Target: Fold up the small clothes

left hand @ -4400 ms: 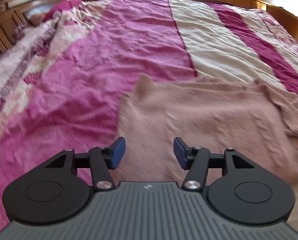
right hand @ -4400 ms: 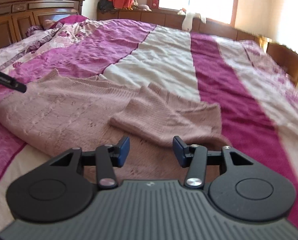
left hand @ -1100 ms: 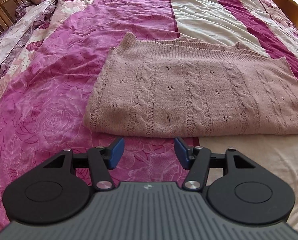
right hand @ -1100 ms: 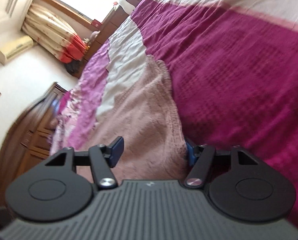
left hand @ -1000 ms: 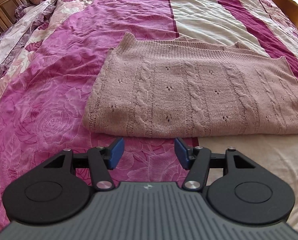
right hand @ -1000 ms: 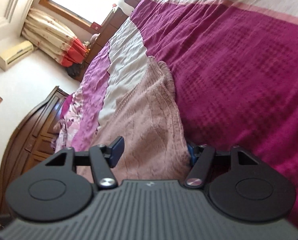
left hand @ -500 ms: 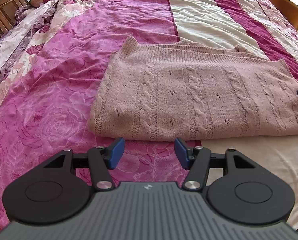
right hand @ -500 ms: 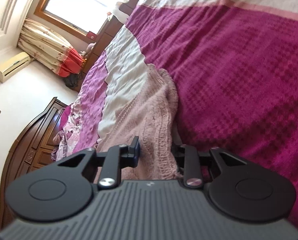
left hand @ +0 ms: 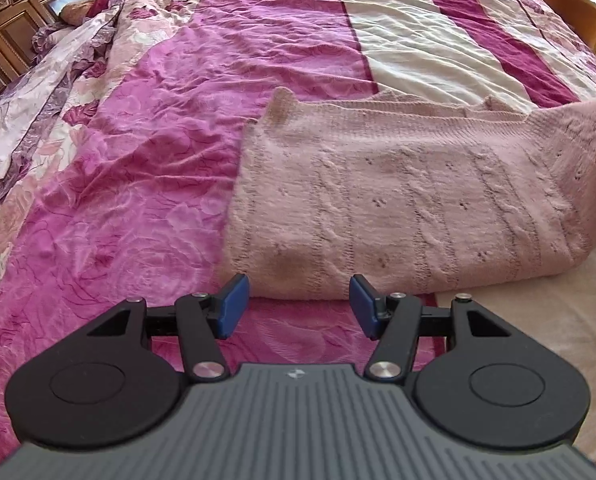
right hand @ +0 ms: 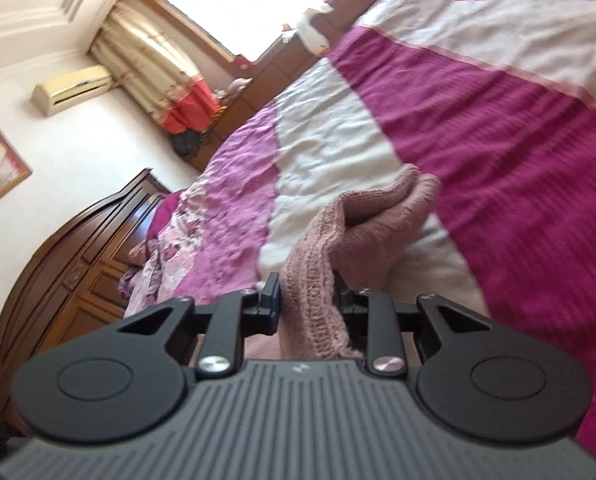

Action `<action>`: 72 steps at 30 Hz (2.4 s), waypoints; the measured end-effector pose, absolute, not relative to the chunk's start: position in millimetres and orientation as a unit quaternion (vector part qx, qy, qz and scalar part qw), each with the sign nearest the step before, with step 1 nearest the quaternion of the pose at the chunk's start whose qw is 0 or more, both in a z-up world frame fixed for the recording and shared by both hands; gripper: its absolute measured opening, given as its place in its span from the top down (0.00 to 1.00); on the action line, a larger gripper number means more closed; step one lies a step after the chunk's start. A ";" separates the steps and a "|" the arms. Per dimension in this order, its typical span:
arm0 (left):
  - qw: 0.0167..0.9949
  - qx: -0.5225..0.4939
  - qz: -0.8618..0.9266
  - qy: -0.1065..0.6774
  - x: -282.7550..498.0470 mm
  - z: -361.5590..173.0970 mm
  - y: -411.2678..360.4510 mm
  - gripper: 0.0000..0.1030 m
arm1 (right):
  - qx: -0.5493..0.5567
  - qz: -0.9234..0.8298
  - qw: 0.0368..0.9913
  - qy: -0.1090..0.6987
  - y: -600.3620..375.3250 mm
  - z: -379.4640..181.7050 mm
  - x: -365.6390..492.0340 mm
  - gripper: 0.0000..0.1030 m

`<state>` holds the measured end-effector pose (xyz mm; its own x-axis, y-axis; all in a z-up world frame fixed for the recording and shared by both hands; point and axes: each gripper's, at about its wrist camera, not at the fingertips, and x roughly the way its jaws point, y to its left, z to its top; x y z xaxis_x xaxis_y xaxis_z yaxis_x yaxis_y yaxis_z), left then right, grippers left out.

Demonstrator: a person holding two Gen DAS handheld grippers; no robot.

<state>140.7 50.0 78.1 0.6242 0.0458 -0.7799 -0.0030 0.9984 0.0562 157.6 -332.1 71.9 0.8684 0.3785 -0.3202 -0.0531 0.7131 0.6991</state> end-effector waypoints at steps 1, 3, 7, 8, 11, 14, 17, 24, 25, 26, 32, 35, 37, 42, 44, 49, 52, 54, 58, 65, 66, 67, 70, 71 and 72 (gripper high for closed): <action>0.901 0.023 0.016 0.433 141.0 78.8 53.1 0.38 | 0.352 0.125 0.900 0.223 -327.0 77.3 159.6 0.74; 0.901 0.022 0.020 0.433 141.5 80.2 59.3 0.38 | 0.345 0.136 0.902 0.220 -318.3 85.7 163.1 0.74; 0.902 0.025 0.028 0.431 141.9 82.7 70.4 0.38 | 0.332 0.154 0.905 0.218 -296.5 101.0 171.4 0.74; 0.902 0.025 0.029 0.430 141.8 83.5 73.2 0.38 | 0.329 0.158 0.905 0.218 -290.5 104.5 172.9 0.74; 0.903 0.025 0.031 0.427 140.5 85.5 80.3 0.38 | 0.321 0.172 0.906 0.218 -273.0 112.1 179.2 0.74; 0.905 0.024 0.032 0.424 138.4 87.5 86.9 0.38 | 0.312 0.187 0.905 0.219 -253.4 121.5 186.7 0.74; 0.906 0.028 0.033 0.420 136.7 88.5 92.0 0.38 | 0.304 0.207 0.904 0.218 -233.4 128.9 190.3 0.74; 0.907 0.016 0.047 0.418 135.4 86.5 109.0 0.38 | 0.276 0.242 0.900 0.237 -182.6 129.7 197.4 0.74; 0.906 0.014 0.049 0.419 135.5 85.3 111.8 0.38 | 0.275 0.244 0.898 0.243 -176.2 125.9 198.9 0.74; 0.906 0.012 0.051 0.421 135.7 83.7 114.2 0.38 | 0.275 0.246 0.895 0.249 -170.6 122.2 200.3 0.74; 0.899 0.005 0.063 0.432 136.7 72.0 124.9 0.38 | 0.270 0.254 0.881 0.293 -141.7 87.8 209.7 0.75; 0.900 0.003 0.066 0.432 137.0 68.6 127.9 0.38 | 0.268 0.256 0.872 0.320 -130.4 68.8 214.4 0.75; 0.898 0.001 0.067 0.434 138.4 66.0 129.9 0.38 | 0.260 0.255 0.871 0.331 -124.1 60.0 214.0 0.75; 0.900 -0.002 0.067 0.431 137.6 65.3 135.0 0.38 | 0.243 0.254 0.874 0.334 -110.5 56.8 210.5 0.75; 0.902 -0.005 0.067 0.427 136.7 66.7 137.4 0.38 | 0.243 0.253 0.876 0.331 -107.6 61.7 209.2 0.75; 0.904 -0.015 0.068 0.421 132.9 70.0 144.8 0.38 | 0.223 0.266 0.882 0.319 -90.5 81.9 207.6 0.75; 0.904 -0.017 0.072 0.421 130.5 69.6 150.2 0.38 | 0.179 0.268 0.885 0.336 -67.5 80.1 206.4 0.75; 0.903 -0.021 0.077 0.422 128.4 69.0 155.4 0.38 | 0.142 0.256 0.888 0.354 -50.5 70.4 205.3 0.74; 0.902 -0.024 0.085 0.422 123.1 69.4 165.8 0.38 | 0.125 0.256 0.890 0.355 -35.2 63.4 197.2 0.66; 0.905 -0.029 0.093 0.413 119.4 78.2 173.9 0.38 | 0.107 0.285 0.895 0.325 -35.8 85.3 167.4 0.59; 0.906 -0.029 0.091 0.412 119.7 80.3 173.0 0.38 | 0.106 0.289 0.896 0.321 -37.4 88.3 164.3 0.59; 0.907 -0.027 0.089 0.410 119.7 82.5 171.0 0.38 | 0.104 0.294 0.896 0.317 -40.7 91.7 158.9 0.59; 0.911 -0.020 0.079 0.404 122.7 90.3 163.0 0.38 | 0.102 0.295 0.902 0.299 -58.0 100.3 143.6 0.59; 0.912 -0.017 0.074 0.402 124.6 93.6 159.5 0.38 | 0.102 0.292 0.904 0.295 -64.9 102.4 140.4 0.59; 0.914 -0.014 0.069 0.399 126.8 97.1 155.3 0.38 | 0.104 0.285 0.907 0.291 -73.8 104.1 137.6 0.59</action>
